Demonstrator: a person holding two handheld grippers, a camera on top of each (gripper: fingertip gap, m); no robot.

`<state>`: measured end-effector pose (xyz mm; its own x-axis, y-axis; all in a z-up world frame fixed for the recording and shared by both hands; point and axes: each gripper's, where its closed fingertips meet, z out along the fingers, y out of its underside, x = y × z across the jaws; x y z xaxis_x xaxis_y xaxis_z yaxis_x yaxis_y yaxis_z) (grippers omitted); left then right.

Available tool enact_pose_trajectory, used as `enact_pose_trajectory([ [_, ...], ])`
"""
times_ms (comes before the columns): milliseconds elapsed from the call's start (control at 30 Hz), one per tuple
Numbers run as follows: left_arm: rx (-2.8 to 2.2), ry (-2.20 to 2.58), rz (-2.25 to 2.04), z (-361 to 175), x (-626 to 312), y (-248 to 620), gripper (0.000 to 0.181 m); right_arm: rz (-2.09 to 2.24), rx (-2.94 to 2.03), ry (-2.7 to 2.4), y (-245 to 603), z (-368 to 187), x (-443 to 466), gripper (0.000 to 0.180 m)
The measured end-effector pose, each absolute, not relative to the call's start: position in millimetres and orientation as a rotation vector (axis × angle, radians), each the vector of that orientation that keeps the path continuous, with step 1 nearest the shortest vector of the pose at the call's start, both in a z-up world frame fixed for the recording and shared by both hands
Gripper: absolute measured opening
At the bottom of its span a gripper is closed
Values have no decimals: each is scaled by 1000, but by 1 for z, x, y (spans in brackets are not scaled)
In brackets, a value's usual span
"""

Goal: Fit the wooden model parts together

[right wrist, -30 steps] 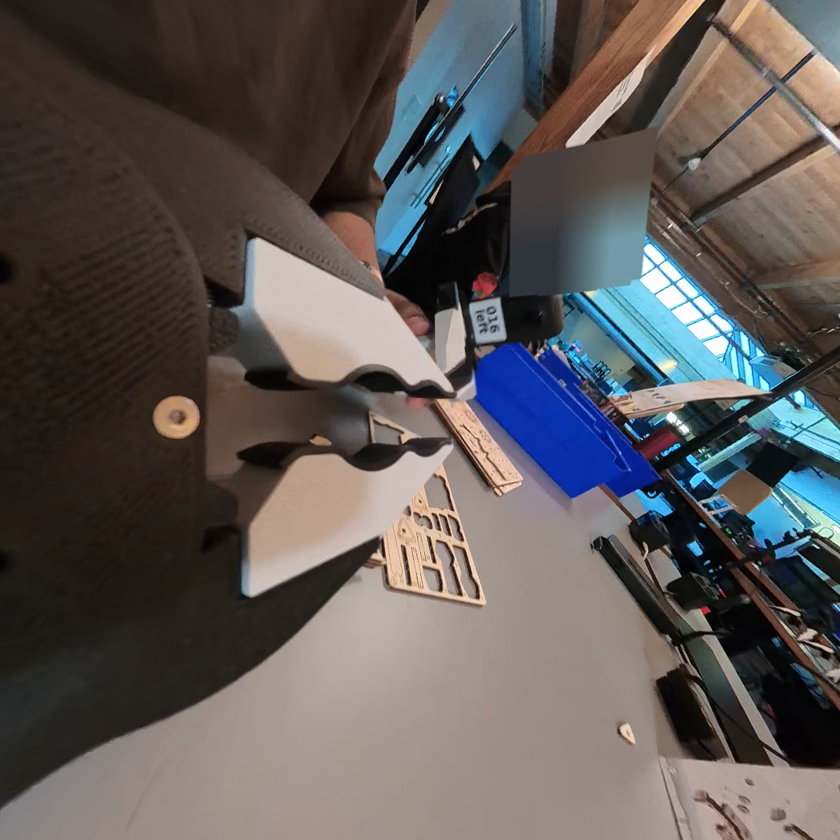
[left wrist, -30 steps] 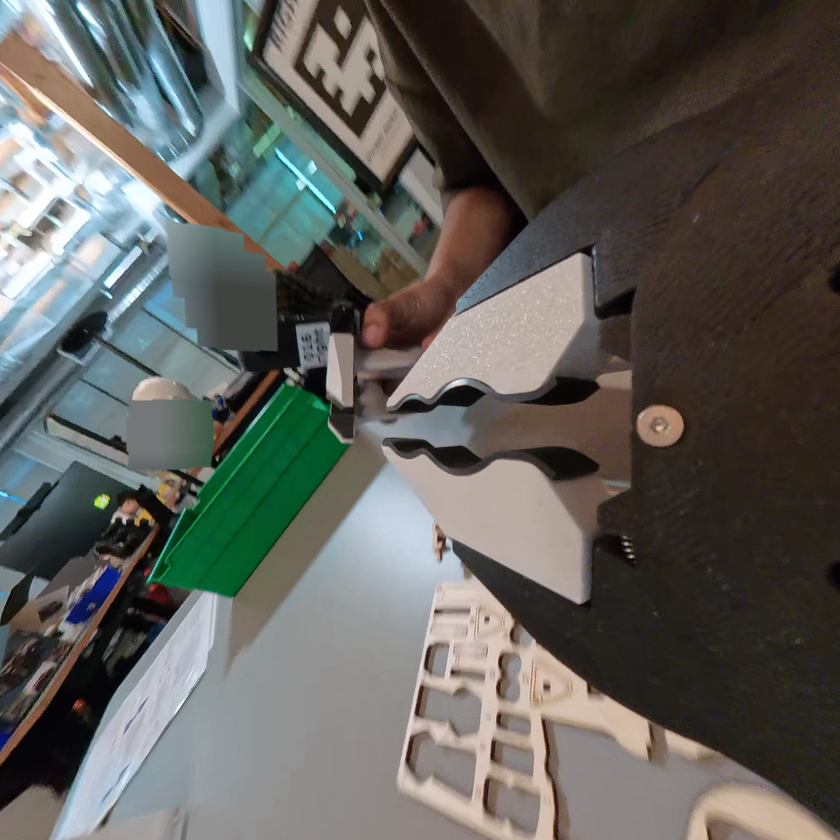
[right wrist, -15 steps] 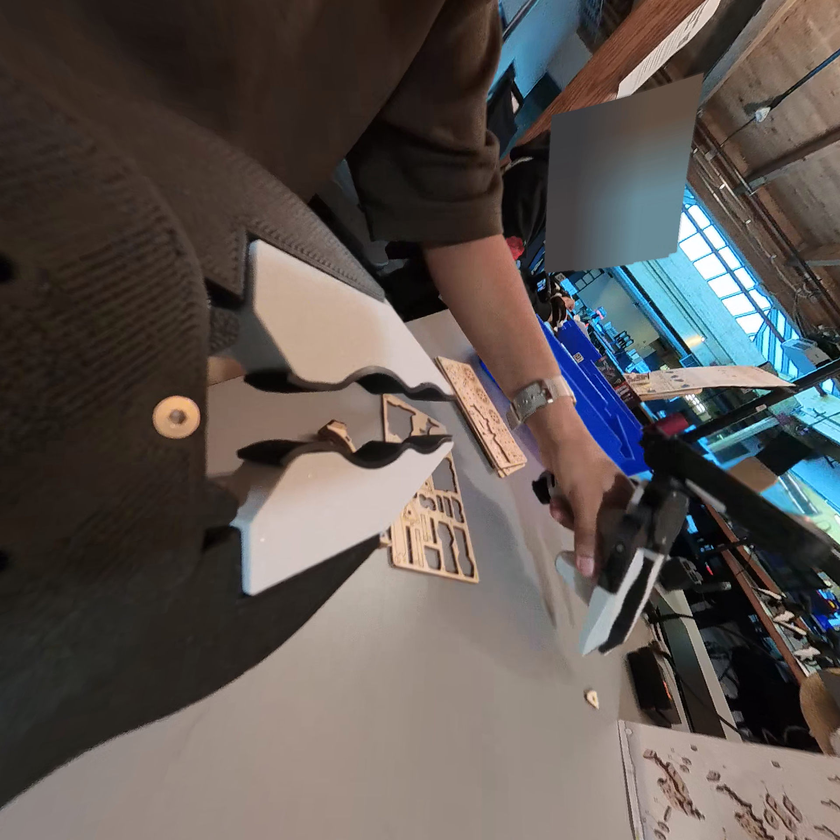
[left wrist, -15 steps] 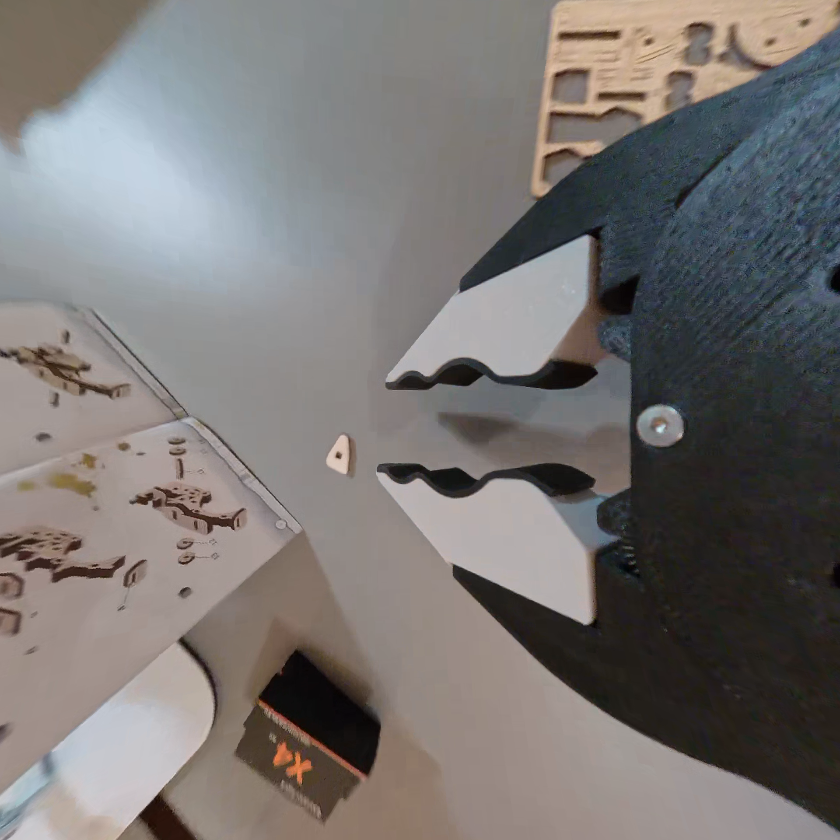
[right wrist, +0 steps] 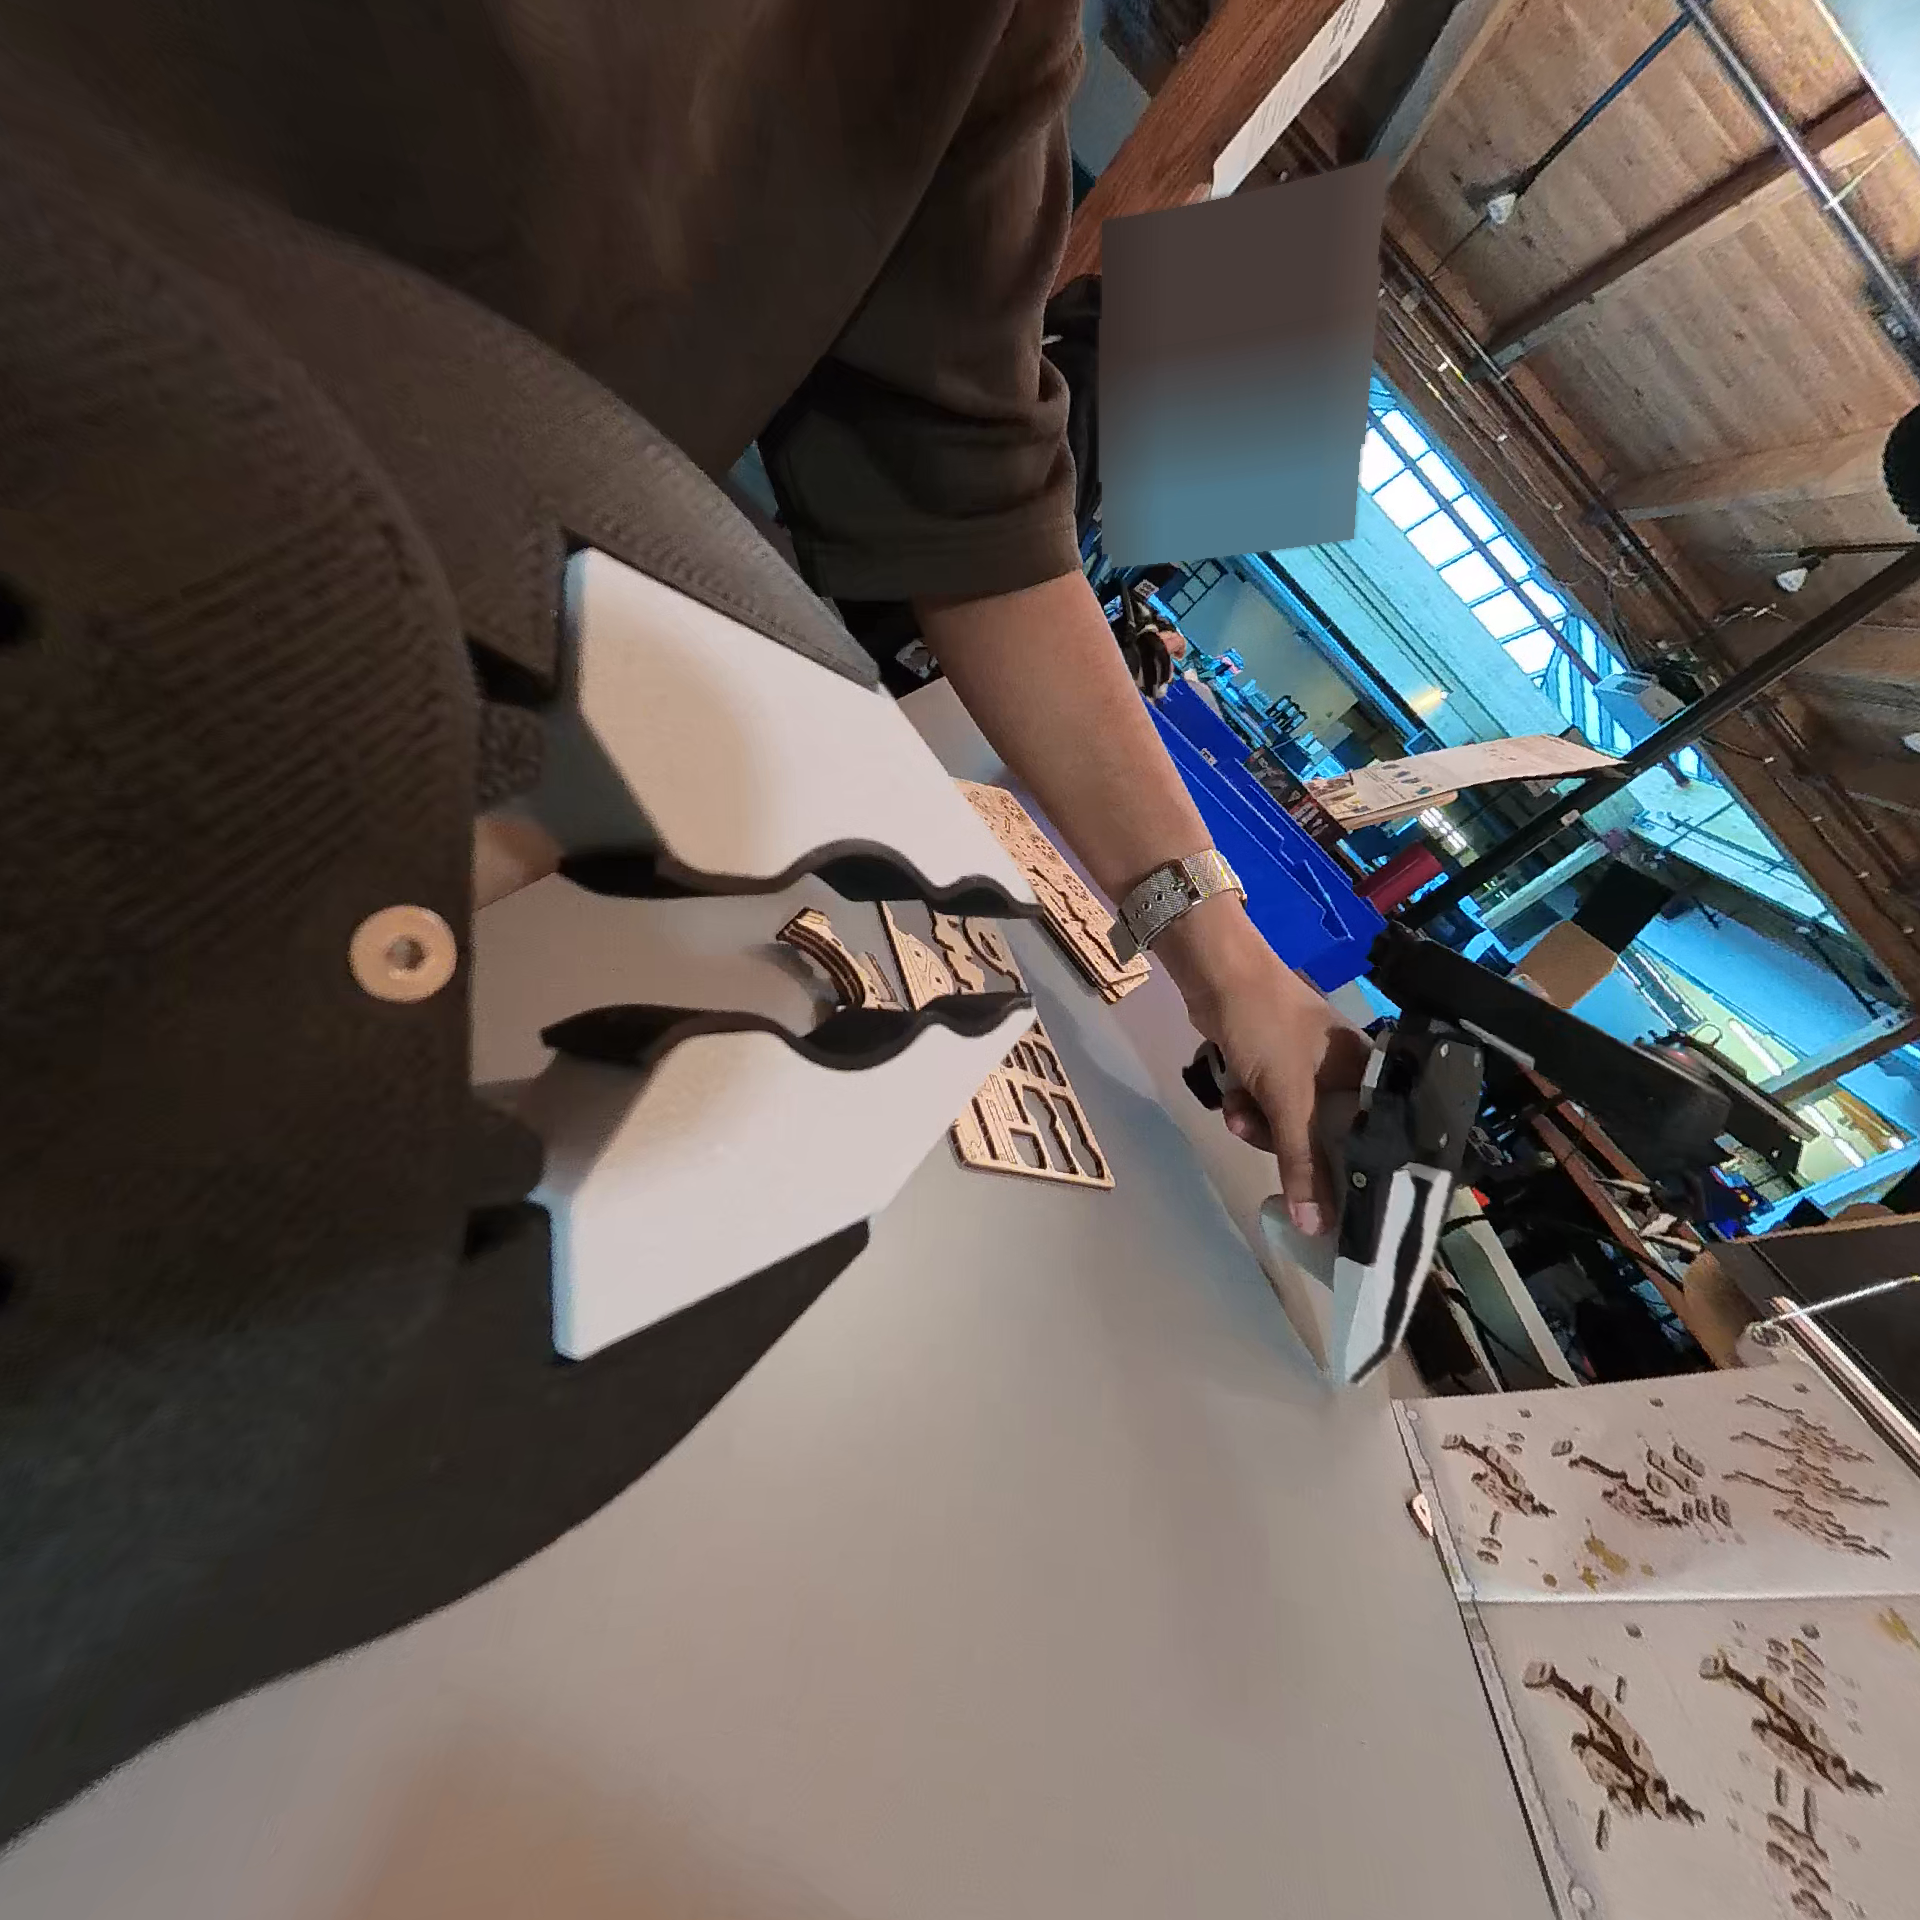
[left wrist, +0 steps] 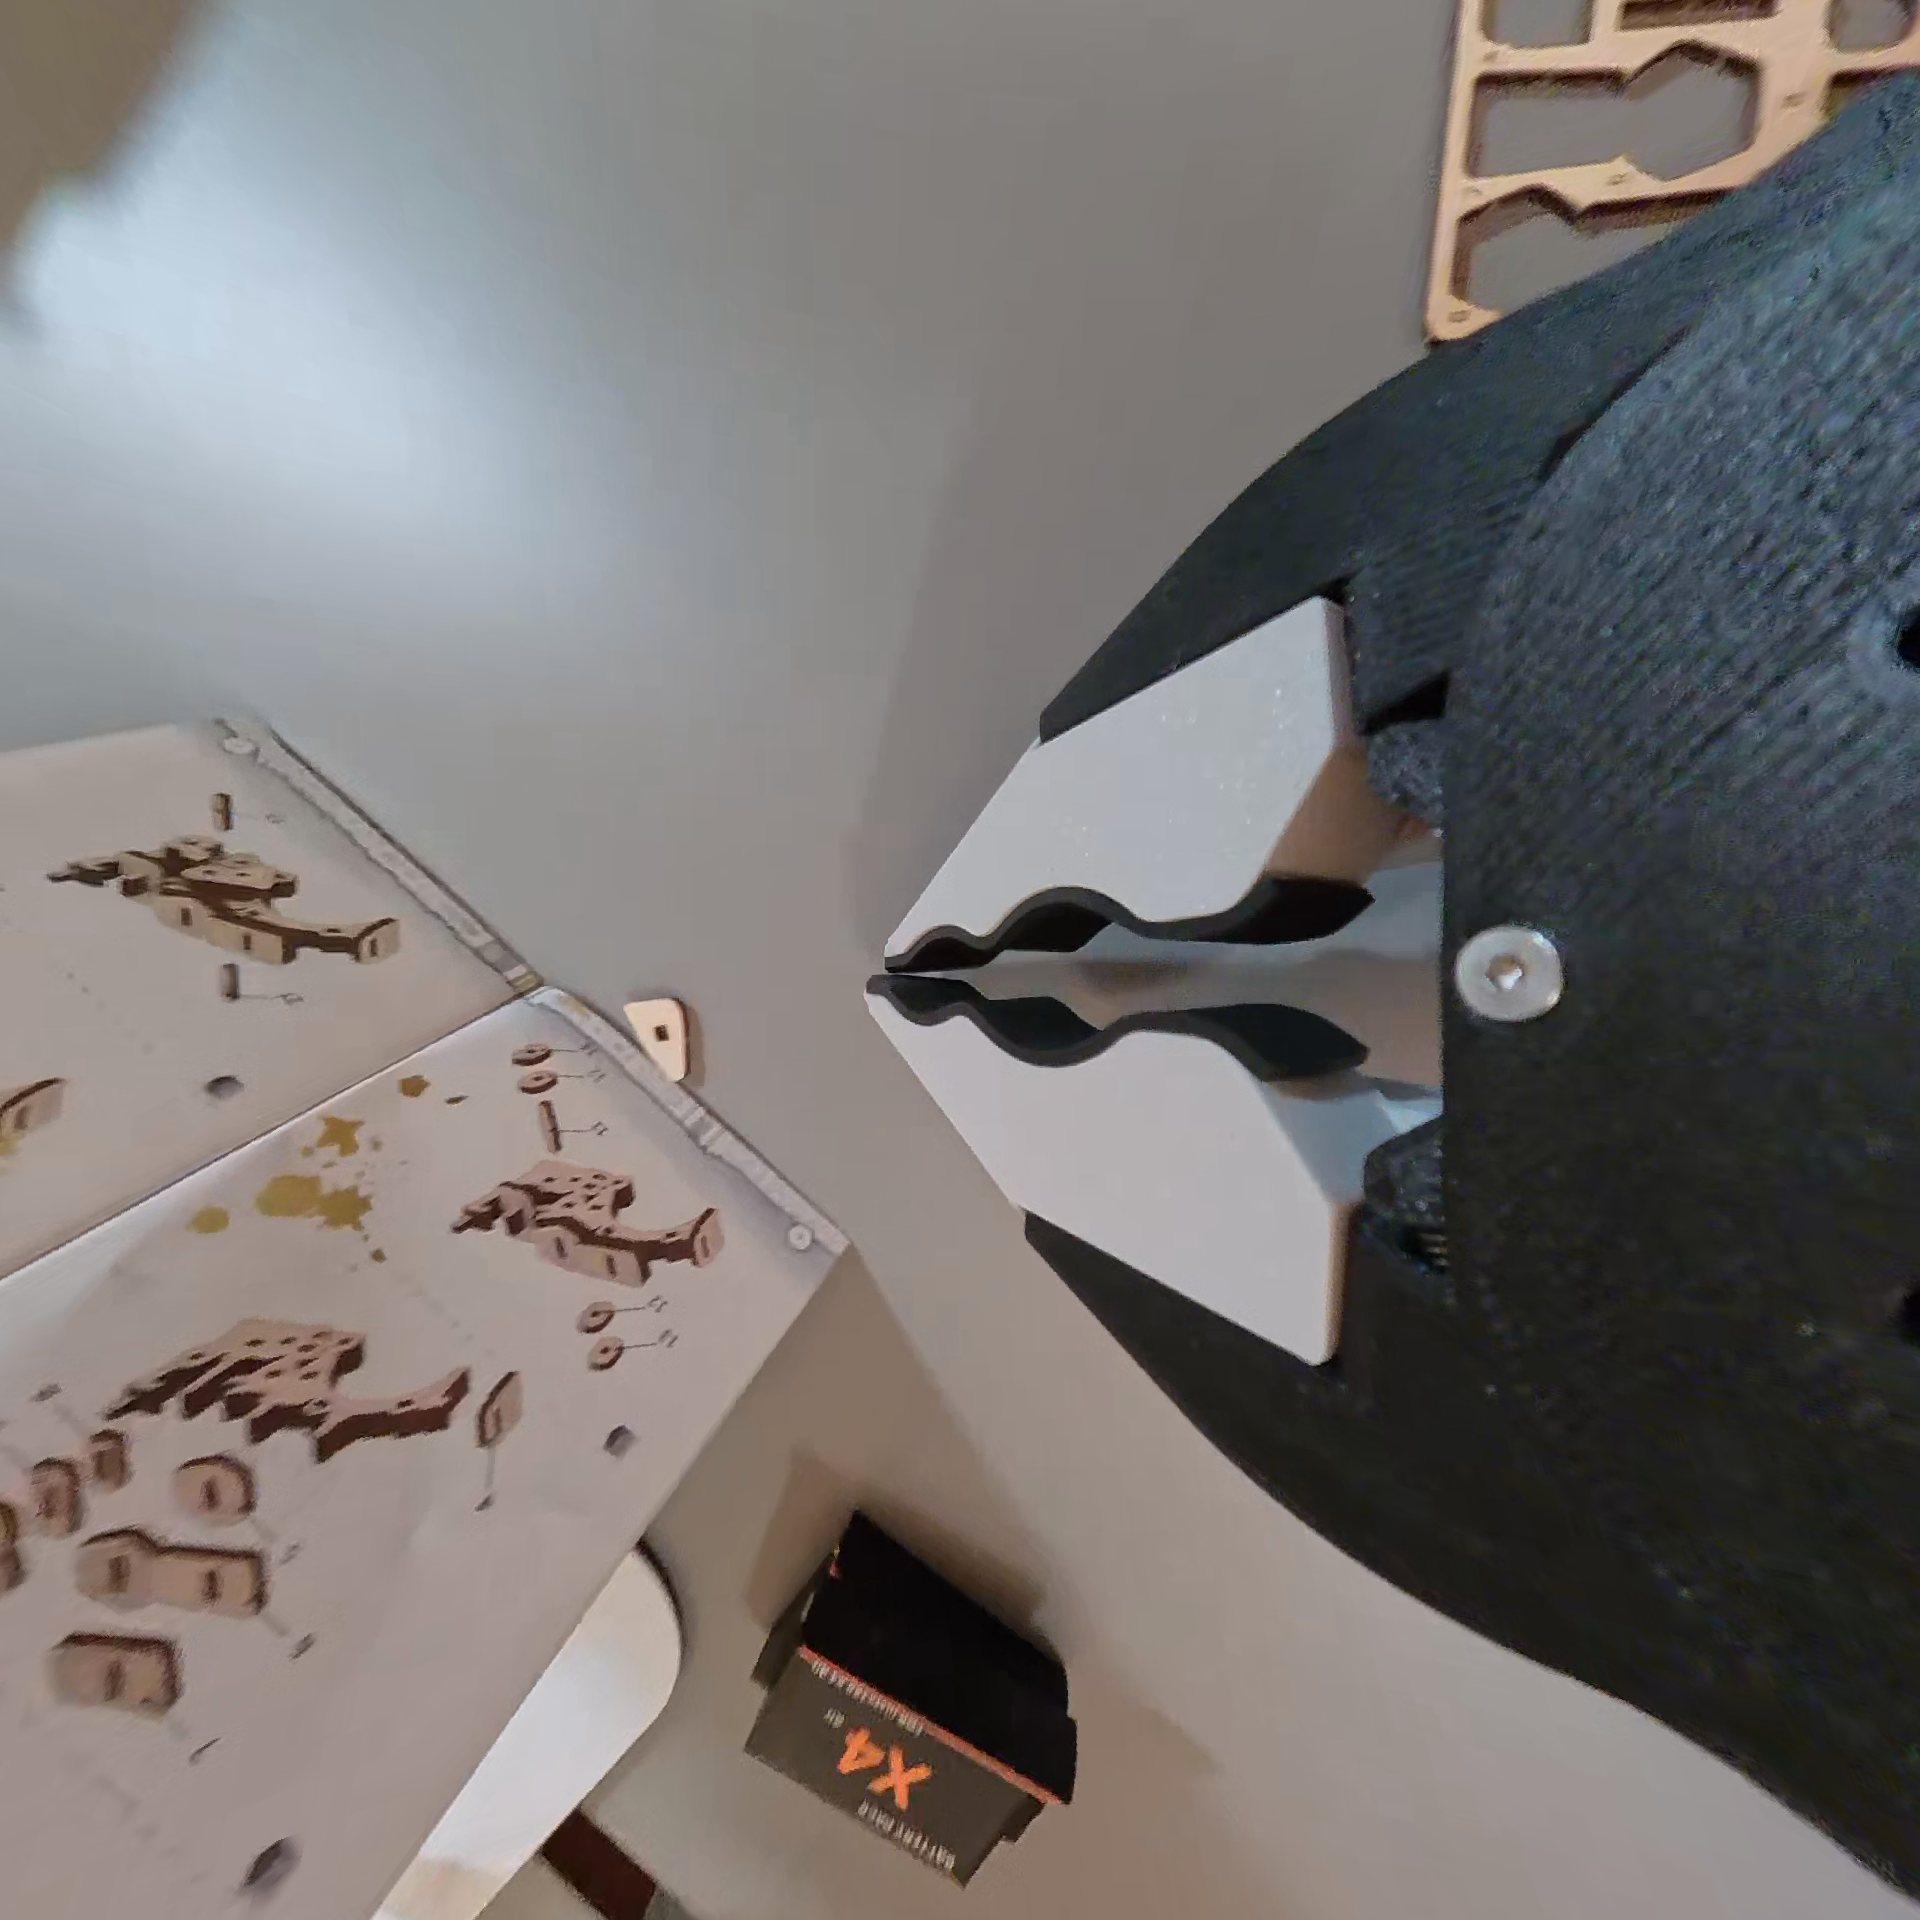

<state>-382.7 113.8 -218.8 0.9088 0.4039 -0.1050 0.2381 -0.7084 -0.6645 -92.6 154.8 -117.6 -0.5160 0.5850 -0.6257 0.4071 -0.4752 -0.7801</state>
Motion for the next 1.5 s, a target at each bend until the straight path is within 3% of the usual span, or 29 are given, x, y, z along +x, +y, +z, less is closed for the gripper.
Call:
enact_pose_trajectory([
  [100,-2354,-457,376,-212,-392,124,14,2140,-1476,-1528,155,-117,-90,12],
  [333,-2333,-436,297,-219,-405,156,25,2143,-1462,-1573,145,-119,-88,12],
  [400,-2346,-436,282,-224,-406,158,27,2149,-1467,-1570,145,-119,-88,12],
  [500,-2348,-432,196,-224,-394,160,10,2169,-1483,-1553,147,-119,-89,12],
  [600,-2370,-349,10,-222,-359,162,7,2195,-1503,-1529,149,-119,-90,12],
  [1067,-2418,-130,26,-226,-357,163,30,2248,-1546,-1503,149,-121,-91,12],
  [1167,-2415,-190,-6,-226,-360,162,28,2257,-1551,-1498,150,-121,-91,12],
  [1367,-2401,-136,-65,-226,-340,156,5,2280,-1559,-1498,147,-121,-90,12],
  [1500,-2373,-102,-92,-223,-324,153,3,2275,-1555,-1501,147,-120,-89,12],
])
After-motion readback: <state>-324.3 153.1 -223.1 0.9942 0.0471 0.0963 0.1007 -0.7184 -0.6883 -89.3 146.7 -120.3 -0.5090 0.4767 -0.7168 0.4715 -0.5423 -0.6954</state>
